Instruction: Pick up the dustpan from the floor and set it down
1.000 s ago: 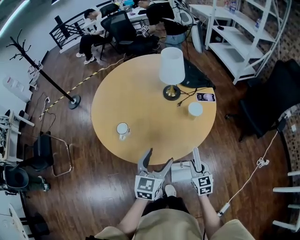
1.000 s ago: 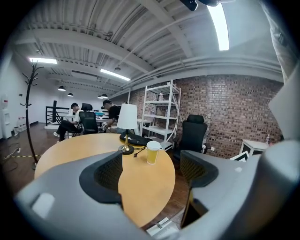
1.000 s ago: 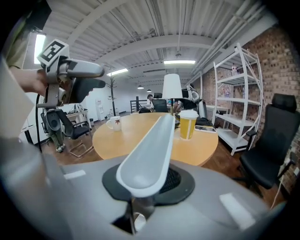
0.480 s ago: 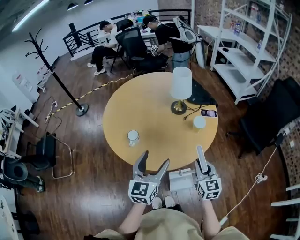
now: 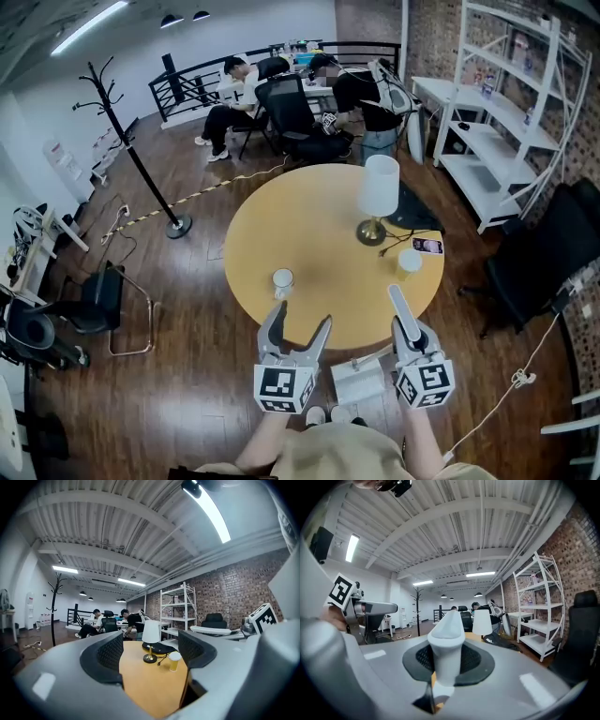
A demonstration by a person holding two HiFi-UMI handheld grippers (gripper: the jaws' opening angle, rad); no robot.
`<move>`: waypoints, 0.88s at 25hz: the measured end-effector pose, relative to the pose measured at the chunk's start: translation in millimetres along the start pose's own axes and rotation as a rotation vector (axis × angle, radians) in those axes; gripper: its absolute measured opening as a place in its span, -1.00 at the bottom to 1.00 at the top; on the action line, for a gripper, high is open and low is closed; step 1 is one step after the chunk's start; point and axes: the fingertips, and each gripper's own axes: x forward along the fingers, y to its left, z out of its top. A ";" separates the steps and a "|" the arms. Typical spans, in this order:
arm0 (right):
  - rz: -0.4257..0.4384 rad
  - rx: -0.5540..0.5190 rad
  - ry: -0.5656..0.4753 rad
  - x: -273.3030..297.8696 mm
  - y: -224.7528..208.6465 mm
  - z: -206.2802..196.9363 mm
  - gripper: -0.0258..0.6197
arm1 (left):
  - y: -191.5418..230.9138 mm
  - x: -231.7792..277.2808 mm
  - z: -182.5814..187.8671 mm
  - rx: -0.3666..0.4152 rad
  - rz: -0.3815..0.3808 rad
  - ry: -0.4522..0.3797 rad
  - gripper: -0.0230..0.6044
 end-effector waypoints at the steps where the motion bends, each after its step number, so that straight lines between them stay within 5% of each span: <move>1: 0.010 -0.001 -0.011 -0.2 5.2 7.6 -0.77 | 1.8 -3.2 5.0 -0.007 0.008 -0.009 0.18; 13: 0.098 -0.033 -0.047 3.0 56.3 45.4 -0.78 | 20.5 -35.4 27.7 0.011 0.103 -0.054 0.17; 22: 0.072 -0.029 -0.077 1.2 59.4 67.7 -0.78 | 32.8 -48.2 35.0 0.014 0.154 -0.073 0.17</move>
